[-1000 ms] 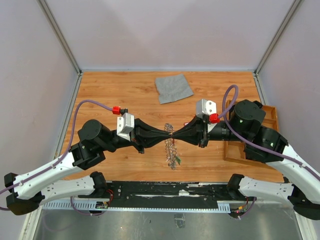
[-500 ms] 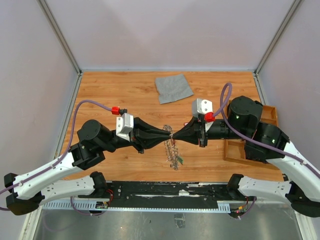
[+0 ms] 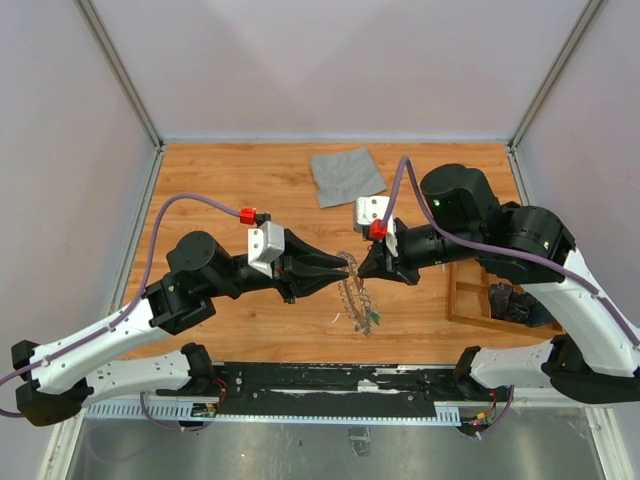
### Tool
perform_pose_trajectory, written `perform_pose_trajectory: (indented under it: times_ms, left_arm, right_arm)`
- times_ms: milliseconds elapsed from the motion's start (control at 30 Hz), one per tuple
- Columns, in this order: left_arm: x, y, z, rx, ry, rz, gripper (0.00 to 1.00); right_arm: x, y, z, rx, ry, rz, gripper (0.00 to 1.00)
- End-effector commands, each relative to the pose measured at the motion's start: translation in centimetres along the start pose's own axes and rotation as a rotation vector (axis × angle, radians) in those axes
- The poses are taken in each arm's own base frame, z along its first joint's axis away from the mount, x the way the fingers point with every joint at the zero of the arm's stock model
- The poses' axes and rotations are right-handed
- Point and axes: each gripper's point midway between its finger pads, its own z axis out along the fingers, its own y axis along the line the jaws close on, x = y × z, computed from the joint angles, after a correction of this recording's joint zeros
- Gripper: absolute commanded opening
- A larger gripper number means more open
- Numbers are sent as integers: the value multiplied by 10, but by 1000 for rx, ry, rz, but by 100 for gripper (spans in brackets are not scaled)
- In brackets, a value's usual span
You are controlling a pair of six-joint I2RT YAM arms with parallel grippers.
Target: Put the keys on the keyring
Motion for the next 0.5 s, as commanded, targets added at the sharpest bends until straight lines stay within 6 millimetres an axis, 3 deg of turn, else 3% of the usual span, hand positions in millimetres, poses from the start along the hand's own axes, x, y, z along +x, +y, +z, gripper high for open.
perform_pose_trajectory:
  times_ms: [0, 467]
  left_arm:
    - [-1, 0, 5, 5, 36, 7, 27]
    - [22, 2, 16, 18, 122, -18, 36]
  right_arm:
    - [22, 1, -11, 5, 137, -21, 1]
    - [17, 0, -8, -6, 138, -26, 1]
